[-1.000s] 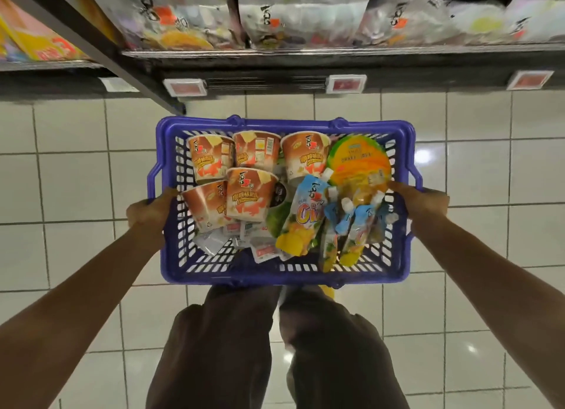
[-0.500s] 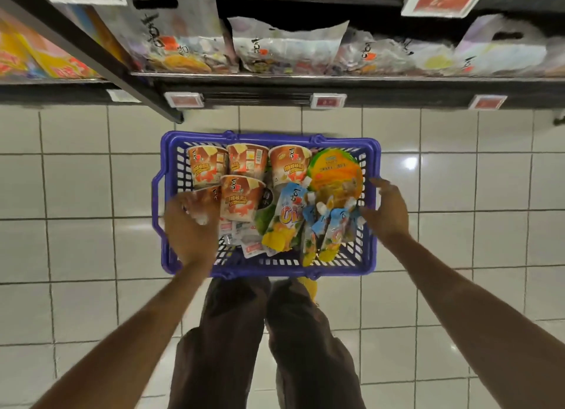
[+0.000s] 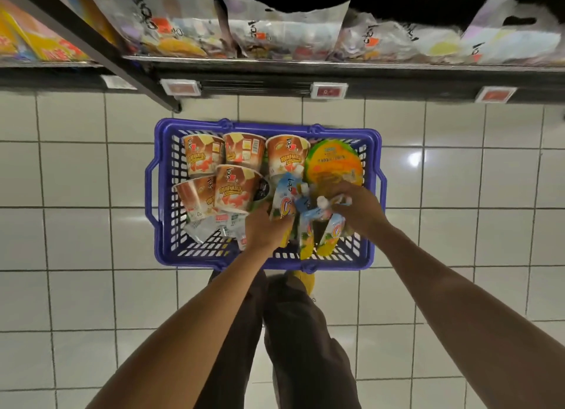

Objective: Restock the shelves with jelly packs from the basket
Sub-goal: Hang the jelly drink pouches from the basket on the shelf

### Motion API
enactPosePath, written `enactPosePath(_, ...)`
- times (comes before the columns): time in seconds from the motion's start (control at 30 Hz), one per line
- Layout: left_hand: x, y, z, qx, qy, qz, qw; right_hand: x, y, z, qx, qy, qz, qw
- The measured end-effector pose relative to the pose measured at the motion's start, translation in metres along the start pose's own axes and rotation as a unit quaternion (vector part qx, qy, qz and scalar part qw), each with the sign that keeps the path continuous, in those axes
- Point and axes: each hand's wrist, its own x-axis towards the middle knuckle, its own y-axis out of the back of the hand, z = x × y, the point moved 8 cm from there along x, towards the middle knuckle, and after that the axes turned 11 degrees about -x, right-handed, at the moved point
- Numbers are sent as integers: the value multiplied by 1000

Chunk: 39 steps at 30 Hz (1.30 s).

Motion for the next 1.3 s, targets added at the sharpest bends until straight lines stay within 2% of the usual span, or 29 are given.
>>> enactPosePath(0.1,-9,23,12,-77,32,-10,996,-18,19,-8,77,16,6,997)
enactPosePath(0.17,-19,44,25,-140,56,-6,989,-34,38,-22,183,24,27,983)
enactPosePath(0.3,-51,79,77,-260,76,-20,962,-77,74,-58,432,-9,26,902)
enactPosePath(0.5,-146,145,214,-276,-4,-16,961,-165,168,-140,571,-23,30,820)
enactPosePath(0.57,-186,168,268,-274,-46,-12,961,-199,209,-171,586,7,35,809)
enactPosePath(0.6,-207,178,296,-273,-72,-12,959,-215,229,-187,578,27,36,815)
enactPosePath(0.77,-296,227,413,-292,-176,-16,940,-290,327,-259,442,76,110,887)
enactPosePath(0.83,-323,247,451,-308,-202,-13,929,-317,366,-285,426,98,147,887)
enactPosePath(0.9,-346,268,486,-325,-226,-11,918,-341,396,-312,465,124,141,865)
enactPosePath(1.07,-397,322,565,-363,-297,-39,882,-407,459,-396,603,212,32,768)
enactPosePath(1.23,-438,378,629,-353,-375,-56,855,-478,504,-465,609,327,-17,723)
enactPosePath(1.3,-452,400,651,-340,-406,-57,846,-498,520,-485,594,370,7,715)
